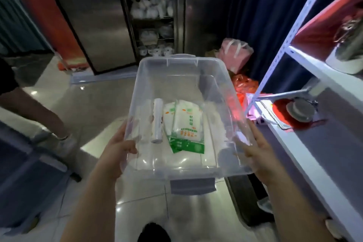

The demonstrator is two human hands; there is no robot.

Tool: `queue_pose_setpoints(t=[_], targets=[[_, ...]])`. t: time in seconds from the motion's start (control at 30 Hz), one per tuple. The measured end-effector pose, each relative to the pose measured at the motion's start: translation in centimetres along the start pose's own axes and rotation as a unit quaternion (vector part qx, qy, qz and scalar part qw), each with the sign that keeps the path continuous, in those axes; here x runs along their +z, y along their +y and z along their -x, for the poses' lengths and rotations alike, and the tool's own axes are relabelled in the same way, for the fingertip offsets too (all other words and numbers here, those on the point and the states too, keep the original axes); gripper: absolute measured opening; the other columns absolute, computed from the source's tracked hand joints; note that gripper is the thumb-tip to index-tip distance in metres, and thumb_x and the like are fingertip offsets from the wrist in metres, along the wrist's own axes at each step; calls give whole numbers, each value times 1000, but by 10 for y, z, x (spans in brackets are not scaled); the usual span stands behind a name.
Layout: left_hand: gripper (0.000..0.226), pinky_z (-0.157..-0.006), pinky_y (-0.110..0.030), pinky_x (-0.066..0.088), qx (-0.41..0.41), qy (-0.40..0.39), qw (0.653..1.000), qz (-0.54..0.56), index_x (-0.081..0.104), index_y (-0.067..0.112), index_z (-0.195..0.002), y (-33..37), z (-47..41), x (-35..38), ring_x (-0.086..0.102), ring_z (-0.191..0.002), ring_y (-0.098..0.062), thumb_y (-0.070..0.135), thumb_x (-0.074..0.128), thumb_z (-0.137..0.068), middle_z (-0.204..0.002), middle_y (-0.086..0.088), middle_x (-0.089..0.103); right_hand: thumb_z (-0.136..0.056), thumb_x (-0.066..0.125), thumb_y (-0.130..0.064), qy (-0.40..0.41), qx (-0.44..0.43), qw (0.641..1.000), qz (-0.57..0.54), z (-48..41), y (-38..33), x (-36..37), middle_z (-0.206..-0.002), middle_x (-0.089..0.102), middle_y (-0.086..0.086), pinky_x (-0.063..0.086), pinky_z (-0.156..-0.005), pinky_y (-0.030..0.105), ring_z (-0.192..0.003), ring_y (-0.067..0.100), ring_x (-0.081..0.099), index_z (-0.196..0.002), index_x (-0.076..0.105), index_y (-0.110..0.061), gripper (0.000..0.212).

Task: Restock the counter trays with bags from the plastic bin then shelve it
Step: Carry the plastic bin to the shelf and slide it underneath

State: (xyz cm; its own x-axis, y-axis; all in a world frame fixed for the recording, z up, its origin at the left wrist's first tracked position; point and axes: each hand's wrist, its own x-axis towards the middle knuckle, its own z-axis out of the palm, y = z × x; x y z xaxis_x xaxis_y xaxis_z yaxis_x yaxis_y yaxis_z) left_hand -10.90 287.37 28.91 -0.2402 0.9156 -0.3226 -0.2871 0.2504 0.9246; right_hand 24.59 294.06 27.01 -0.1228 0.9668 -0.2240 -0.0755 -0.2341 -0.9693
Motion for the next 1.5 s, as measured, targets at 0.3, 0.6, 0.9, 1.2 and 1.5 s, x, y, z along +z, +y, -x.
queue_pose_setpoints(t=[0.3,0.6,0.9,1.2,1.5], targets=[[81,-66,-36,58,-43,-221,970,-90,68,36,-111,23,-160,-8,70,-92,-12,-9,48,-46,-96,10,73,-85,69,-14,186,14,982,-40,4,35,43,-119,60,-31,51,-66,9,-102,-7,61,-121,57,-46,51],[98,-86,-44,49,-131,-330,912,-207,53,50,-125,-9,-263,71,61,-109,-11,-8,51,-45,-118,21,63,-84,69,-36,279,47,958,-37,-18,99,23,-133,55,-16,55,-80,32,-117,9,57,-135,43,-43,58],[101,-93,-39,41,-197,-314,898,-239,45,48,-131,-38,-337,110,42,-132,-16,-27,38,-64,-137,23,42,-77,63,0,374,182,907,-63,-80,141,20,-110,61,-9,54,-84,41,-102,23,62,-108,57,-37,48],[101,-64,-34,58,-318,-404,802,-303,55,51,-123,-72,-441,156,69,-98,-15,-30,43,-63,-123,18,59,-88,58,-4,524,330,741,-258,-141,178,38,-72,59,10,45,-58,35,-60,22,55,-85,63,-15,12],[98,-76,-52,46,-387,-422,636,-517,31,50,-140,-130,-532,214,61,-92,-26,-25,29,-76,-142,5,45,-84,59,-21,680,362,623,-135,-203,209,58,-69,67,6,53,-67,39,-66,25,63,-76,67,-17,12]])
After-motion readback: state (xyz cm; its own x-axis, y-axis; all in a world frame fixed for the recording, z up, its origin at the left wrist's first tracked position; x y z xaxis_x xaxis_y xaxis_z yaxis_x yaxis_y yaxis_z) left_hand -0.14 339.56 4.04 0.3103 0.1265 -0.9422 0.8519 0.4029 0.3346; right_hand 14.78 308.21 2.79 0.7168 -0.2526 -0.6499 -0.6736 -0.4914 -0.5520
